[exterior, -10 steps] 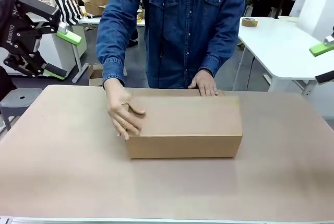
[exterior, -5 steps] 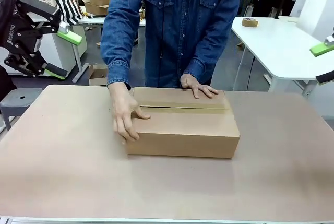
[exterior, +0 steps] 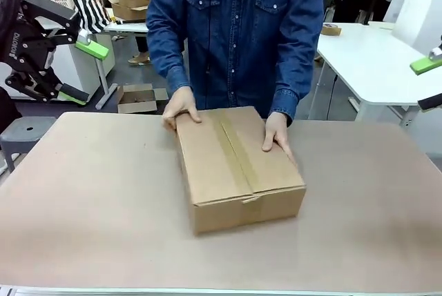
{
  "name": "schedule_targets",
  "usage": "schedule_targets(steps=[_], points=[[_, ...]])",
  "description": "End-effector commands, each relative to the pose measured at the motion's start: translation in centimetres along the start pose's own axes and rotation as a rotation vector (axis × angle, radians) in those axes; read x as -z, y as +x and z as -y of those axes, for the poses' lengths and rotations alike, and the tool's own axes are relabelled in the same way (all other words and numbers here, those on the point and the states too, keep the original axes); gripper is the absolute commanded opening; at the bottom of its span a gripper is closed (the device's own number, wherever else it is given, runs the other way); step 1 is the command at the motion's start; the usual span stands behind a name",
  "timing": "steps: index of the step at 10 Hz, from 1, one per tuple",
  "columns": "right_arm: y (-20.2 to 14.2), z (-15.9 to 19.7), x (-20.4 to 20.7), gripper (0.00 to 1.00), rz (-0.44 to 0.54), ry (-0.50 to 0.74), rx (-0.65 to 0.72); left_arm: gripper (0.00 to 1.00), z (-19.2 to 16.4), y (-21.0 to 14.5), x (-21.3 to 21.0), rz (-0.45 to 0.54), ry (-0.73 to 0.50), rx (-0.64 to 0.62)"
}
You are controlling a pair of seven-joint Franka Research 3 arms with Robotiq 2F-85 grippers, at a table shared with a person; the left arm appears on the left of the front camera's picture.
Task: Pack the gift set into the box.
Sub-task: Press and hold the closed box until the human finishes sealing it.
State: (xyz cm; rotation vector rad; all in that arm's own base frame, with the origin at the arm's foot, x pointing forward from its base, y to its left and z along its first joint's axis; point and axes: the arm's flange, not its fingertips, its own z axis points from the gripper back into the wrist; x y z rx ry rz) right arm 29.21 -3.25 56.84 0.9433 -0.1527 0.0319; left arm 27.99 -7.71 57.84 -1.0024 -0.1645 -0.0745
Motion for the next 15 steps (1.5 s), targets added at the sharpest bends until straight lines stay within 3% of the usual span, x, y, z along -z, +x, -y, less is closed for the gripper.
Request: schedule_targets(steps=[1,15], points=[[0.21,-0.05,0.12,1.0,0.002,0.027,-0.025,1.0,0.27,0.05,0.18,0.002,-0.027,0.008],[0.21,-0.05,0.12,1.0,0.002,0.027,-0.025,1.0,0.27,0.05,0.18,0.002,-0.027,0.008]])
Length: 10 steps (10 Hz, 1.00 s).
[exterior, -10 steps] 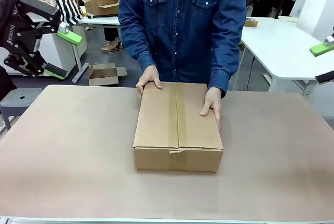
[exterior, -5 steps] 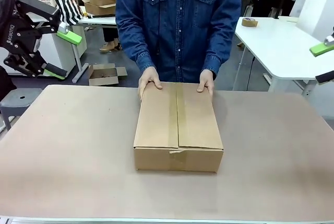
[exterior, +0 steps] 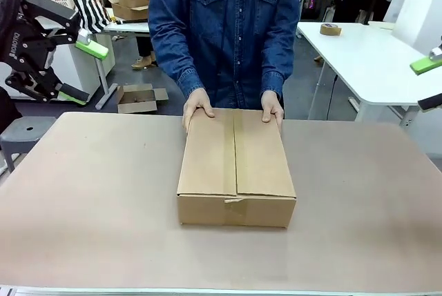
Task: Pack the gift set into the box.
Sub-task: Press and hold the closed box until the human finishes sealing it.
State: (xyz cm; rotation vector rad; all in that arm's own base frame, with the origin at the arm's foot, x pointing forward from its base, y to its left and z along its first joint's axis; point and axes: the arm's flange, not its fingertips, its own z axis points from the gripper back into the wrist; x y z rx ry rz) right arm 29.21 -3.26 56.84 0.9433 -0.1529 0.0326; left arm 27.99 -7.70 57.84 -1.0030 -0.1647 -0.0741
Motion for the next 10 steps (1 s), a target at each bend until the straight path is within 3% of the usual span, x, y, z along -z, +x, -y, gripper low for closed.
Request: schedule_targets(steps=[1,10], points=[[0.21,-0.06,0.12,1.0,0.002,0.026,-0.024,1.0,0.27,0.04,0.19,0.002,-0.026,0.008],[0.21,-0.06,0.12,1.0,0.002,0.026,-0.024,1.0,0.27,0.04,0.19,0.002,-0.026,0.008]])
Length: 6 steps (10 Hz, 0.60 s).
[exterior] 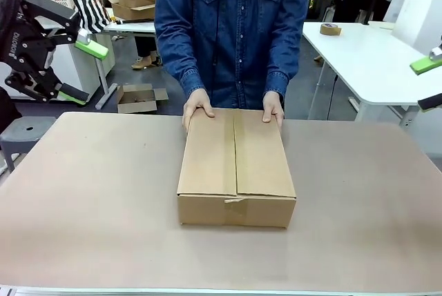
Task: Pack the gift set into the box.
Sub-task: Press and hold the closed box until the human finishes sealing it.
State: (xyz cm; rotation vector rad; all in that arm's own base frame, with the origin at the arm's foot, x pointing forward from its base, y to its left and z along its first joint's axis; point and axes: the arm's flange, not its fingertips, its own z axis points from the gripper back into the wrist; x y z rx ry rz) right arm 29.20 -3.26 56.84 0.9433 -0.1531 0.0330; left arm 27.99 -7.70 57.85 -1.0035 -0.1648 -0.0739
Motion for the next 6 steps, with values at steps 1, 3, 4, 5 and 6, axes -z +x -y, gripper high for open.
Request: schedule_targets(steps=[1,3,4,5,6], points=[[0.21,-0.06,0.13,1.0,0.002,0.026,-0.024,1.0,0.27,0.04,0.2,0.002,-0.026,0.008],[0.21,-0.06,0.13,1.0,0.002,0.026,-0.024,1.0,0.27,0.04,0.2,0.002,-0.026,0.008],[0.21,-0.06,0.13,1.0,0.002,0.026,-0.024,1.0,0.27,0.04,0.2,0.002,-0.026,0.008],[0.21,-0.06,0.13,1.0,0.002,0.026,-0.024,1.0,0.27,0.04,0.2,0.002,-0.026,0.008],[0.0,0.0,0.0,1.0,0.0,0.0,0.0,1.0,0.27,0.04,0.2,0.002,-0.026,0.008]])
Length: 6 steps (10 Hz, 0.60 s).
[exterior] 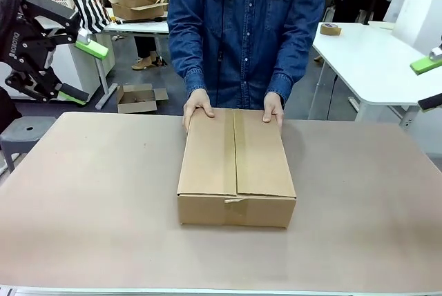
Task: Pack the gift set into the box.
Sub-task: Press and hold the closed box until the human finishes sealing it.
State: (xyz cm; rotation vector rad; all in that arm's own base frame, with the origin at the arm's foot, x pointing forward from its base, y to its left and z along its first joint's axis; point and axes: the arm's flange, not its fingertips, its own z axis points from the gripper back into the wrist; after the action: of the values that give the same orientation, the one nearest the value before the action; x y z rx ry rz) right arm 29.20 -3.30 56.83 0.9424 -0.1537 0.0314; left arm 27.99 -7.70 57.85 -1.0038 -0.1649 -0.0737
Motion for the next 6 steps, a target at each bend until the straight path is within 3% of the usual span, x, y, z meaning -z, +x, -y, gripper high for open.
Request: schedule_targets(steps=[1,2,3,4,6], points=[[1.4,-1.0,1.3,1.0,0.151,-0.127,-0.031,1.0,0.0,0.0,0.0,0.0,0.0,0.0],[2.9,-2.7,4.1,1.0,0.166,-0.154,-0.273,1.0,0.7,1.2,2.4,0.11,0.017,0.23],[4.1,-4.2,8.0,1.0,0.094,-0.087,-0.476,1.0,1.1,1.9,5.3,0.139,-0.111,0.433],[5.2,-4.9,11.5,1.0,0.071,-0.011,-0.641,1.0,0.7,2.3,7.9,0.166,-0.135,0.582],[6.1,-4.7,17.1,1.0,0.171,0.089,-0.907,1.0,-1.5,2.8,11.7,0.174,-0.164,0.702]])
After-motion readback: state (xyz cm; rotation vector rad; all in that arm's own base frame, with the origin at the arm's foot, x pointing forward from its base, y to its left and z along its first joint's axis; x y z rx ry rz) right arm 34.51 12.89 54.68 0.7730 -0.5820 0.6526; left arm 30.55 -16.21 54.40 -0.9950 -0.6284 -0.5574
